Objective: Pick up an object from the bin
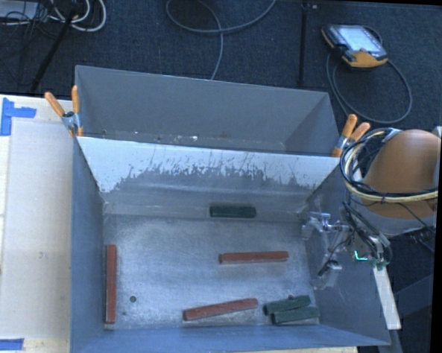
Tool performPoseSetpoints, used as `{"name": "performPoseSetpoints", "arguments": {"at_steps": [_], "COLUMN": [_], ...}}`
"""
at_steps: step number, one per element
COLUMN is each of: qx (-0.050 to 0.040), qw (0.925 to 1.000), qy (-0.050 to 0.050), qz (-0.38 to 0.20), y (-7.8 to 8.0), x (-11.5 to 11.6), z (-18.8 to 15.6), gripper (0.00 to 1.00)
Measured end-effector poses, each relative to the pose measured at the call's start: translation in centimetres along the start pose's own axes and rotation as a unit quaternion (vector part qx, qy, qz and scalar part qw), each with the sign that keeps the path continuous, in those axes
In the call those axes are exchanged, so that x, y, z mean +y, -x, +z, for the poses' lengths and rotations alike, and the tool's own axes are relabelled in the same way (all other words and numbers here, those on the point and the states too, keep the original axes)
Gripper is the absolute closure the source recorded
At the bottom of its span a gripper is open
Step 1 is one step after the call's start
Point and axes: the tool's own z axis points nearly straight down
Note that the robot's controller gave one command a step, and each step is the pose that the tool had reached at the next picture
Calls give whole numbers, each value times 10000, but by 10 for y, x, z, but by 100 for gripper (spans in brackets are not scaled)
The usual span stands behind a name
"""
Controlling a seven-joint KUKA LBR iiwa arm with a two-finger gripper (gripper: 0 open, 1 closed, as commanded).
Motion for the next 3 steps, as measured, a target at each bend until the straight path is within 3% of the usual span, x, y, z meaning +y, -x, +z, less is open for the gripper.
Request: {"name": "performPoseSetpoints", "arguments": {"at_steps": [1,2,3], "qx": [-39,-24,-43], "qw": [10000,9947,9947], "qy": [-8,2,-6], "qz": [-17,1031,1022], "y": [2,-41,-41], "x": [0,28,28], "z": [-4,72,72], "gripper": [0,100,0]}}
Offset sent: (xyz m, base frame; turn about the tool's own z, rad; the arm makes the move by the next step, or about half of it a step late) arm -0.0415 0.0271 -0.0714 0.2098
